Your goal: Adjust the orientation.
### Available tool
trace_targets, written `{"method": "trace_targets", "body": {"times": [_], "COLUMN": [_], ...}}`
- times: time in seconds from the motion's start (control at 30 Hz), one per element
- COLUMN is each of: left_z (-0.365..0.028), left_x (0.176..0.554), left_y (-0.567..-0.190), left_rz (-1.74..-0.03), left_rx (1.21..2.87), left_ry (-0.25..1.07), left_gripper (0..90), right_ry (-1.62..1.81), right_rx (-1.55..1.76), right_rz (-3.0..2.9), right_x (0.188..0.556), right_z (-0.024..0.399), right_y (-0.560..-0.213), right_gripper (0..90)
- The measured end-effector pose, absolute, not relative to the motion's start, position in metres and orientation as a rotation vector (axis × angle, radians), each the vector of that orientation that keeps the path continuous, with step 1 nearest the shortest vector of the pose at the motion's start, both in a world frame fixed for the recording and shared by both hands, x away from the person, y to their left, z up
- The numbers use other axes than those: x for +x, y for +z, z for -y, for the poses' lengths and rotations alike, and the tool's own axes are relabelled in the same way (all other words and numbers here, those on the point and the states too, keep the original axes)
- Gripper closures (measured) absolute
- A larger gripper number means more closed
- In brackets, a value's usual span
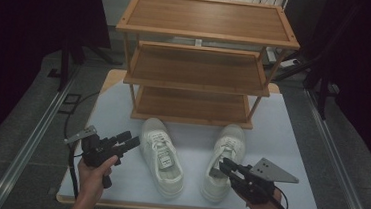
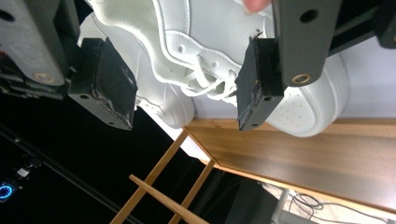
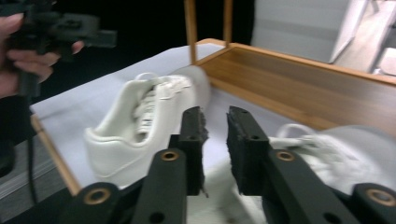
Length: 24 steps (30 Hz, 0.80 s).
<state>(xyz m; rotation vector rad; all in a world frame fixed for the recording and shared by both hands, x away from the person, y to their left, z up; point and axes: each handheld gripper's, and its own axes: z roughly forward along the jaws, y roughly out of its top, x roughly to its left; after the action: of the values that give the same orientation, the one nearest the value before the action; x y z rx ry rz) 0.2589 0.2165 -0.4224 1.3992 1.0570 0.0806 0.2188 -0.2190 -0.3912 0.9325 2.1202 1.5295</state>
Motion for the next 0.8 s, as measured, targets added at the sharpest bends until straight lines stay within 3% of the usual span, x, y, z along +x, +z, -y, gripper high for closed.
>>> {"method": "trace_targets", "body": {"times": [0.23,0.63,0.8], "left_z": [-0.215,-0.209,-0.209], "left_x": [0.261,0.26,0.261], "left_y": [-0.423,-0.425,-0.426], "left_rz": [-1.055,-1.063,-1.064], "left_rx": [1.409,1.422,1.422], "left_ry": [0.075,0.069,0.063], "left_gripper": [37.6,37.2,37.3], "right_ry": [1.513,1.362,1.326], "right_rx": [0.877,0.789,0.797], "right_rz": [-2.189,-2.36,-2.36], "right_x": [0.212,0.204,0.202], "right_z": [0.191,0.129,0.123], "right_y": [-0.399,-0.434,-0.437], "right_gripper": [89.4,90.0,90.0]}}
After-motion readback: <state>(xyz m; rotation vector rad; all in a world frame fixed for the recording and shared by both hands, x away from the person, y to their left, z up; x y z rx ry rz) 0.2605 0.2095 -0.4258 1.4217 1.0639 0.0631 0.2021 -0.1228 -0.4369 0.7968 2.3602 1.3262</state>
